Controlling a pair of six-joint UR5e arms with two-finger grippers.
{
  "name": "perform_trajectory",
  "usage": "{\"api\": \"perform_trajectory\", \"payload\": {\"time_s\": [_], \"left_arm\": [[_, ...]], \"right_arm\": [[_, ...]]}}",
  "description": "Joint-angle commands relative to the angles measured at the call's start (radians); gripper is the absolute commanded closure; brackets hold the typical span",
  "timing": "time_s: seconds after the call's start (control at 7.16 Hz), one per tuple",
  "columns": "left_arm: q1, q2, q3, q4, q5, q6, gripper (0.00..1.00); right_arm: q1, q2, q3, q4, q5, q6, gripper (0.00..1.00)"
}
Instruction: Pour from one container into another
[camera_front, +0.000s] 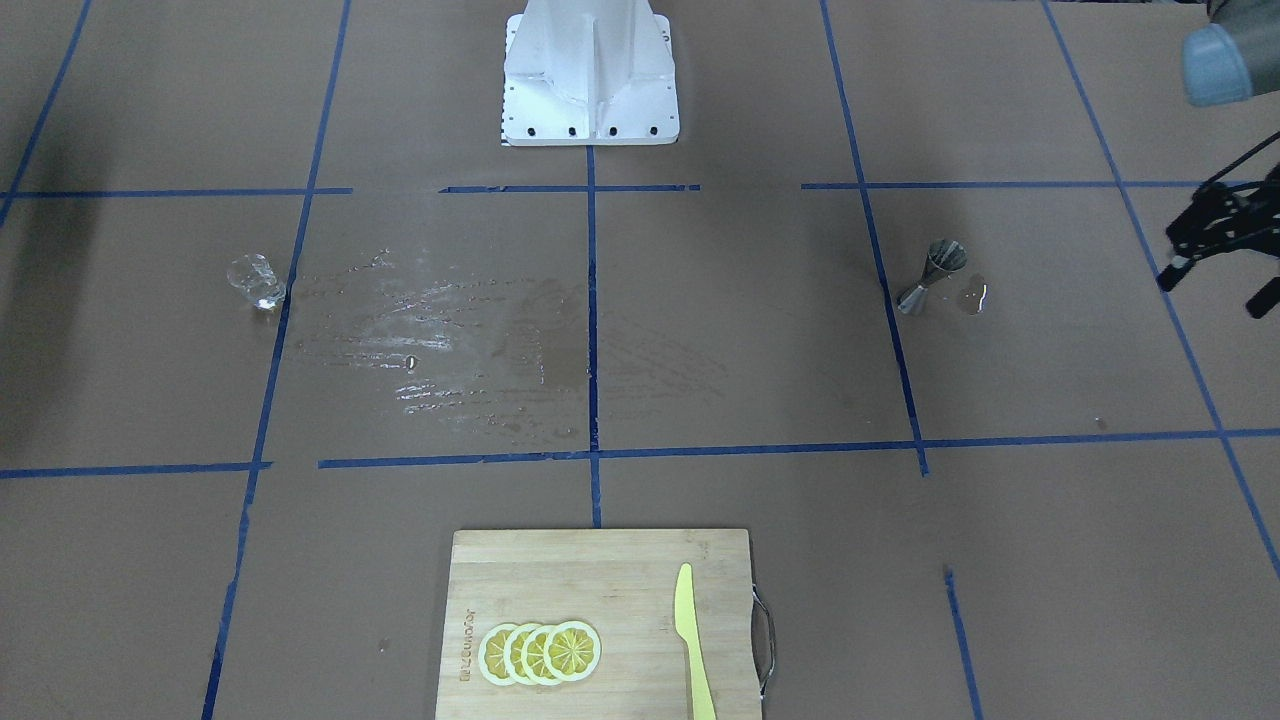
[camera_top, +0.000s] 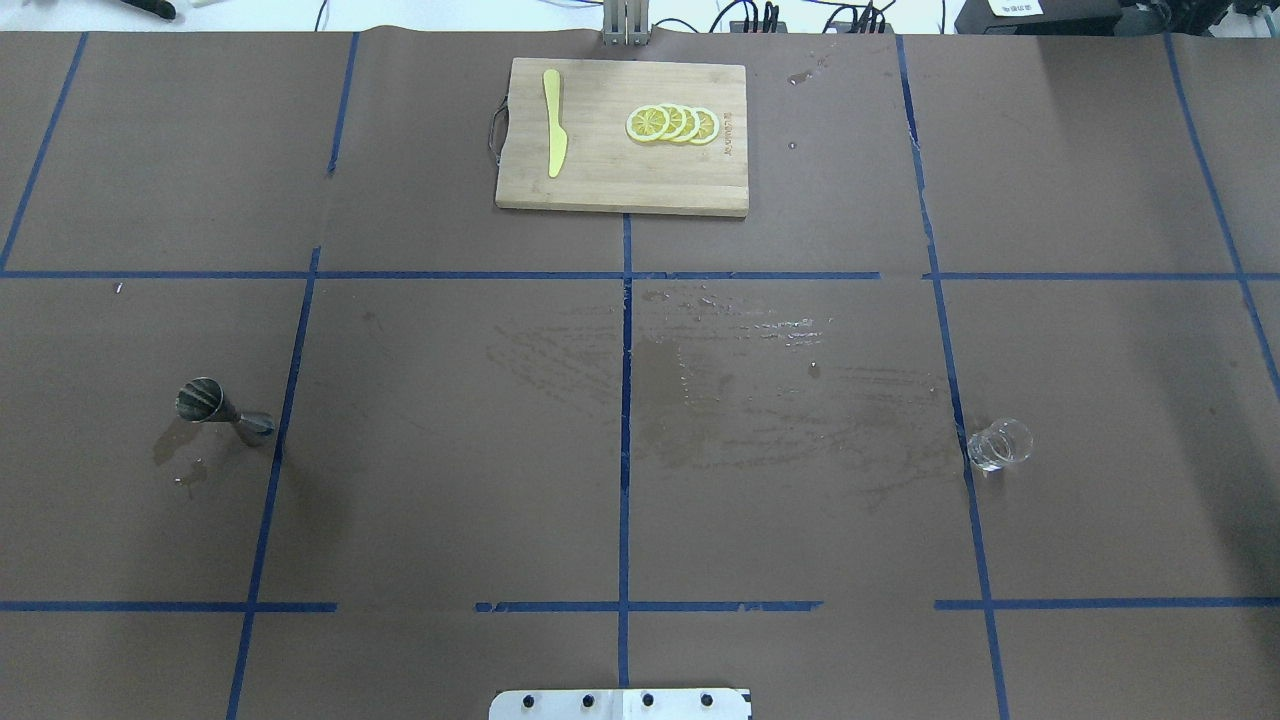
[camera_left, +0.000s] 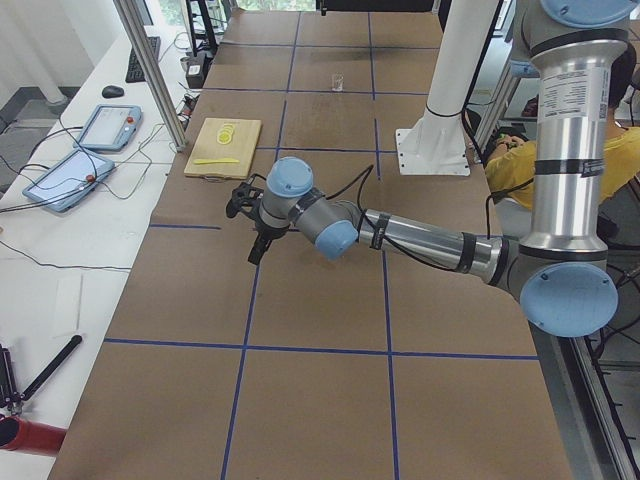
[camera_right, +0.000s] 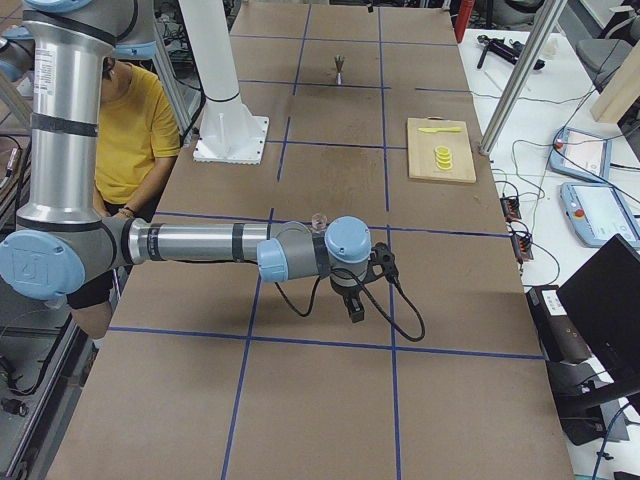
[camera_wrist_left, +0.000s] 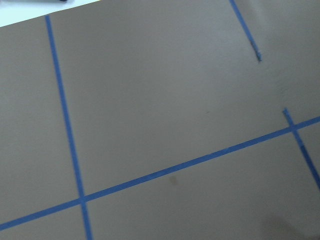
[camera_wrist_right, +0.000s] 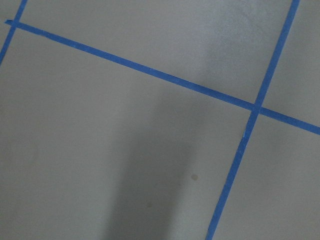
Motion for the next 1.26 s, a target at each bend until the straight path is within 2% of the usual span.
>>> {"api": "perform_trajectory", "payload": {"time_s": [0.0,0.14,0.28,0.42,0.56,0.7,0.84,0.98,1.12], "left_arm": [[0.331,0.053,-0.129,-0.116,0.434,-0.379,0.01],[0.389,0.149,-0.237,-0.116,0.548,-0.444,0.07],[0.427,0.22,-0.314,-0.12,0.63,-0.453,0.18],[0.488,0.225,-0.324,-0.122,0.725,-0.526,0.18],[0.615,0.228,-0.323,-0.122,0.928,-0.535,0.31],[0.68,0.234,-0.324,-0.129,1.01,-0.582,0.15],[0.778,0.248,-0.321,-0.14,1.157,-0.708,0.0],[0.897,0.272,-0.32,-0.14,1.36,-0.74,0.0],[0.924,0.282,-0.315,-0.139,1.465,-0.748,0.0]], "right_arm": [[-0.008,-0.001,0.0,0.005,0.013,0.005,0.0],[-0.008,-0.001,0.0,0.005,0.015,0.005,0.0],[-0.008,-0.001,0.0,0.005,0.012,0.004,0.0],[-0.008,-0.001,0.001,0.005,0.012,0.004,0.0],[-0.008,-0.001,0.0,0.005,0.012,0.004,0.0],[-0.008,-0.001,0.001,0.005,0.012,0.004,0.0],[-0.008,-0.001,0.001,0.005,0.01,0.004,0.0],[-0.008,-0.001,0.004,0.005,0.012,0.004,0.0],[-0.008,0.0,0.004,0.005,0.012,0.005,0.0]]}}
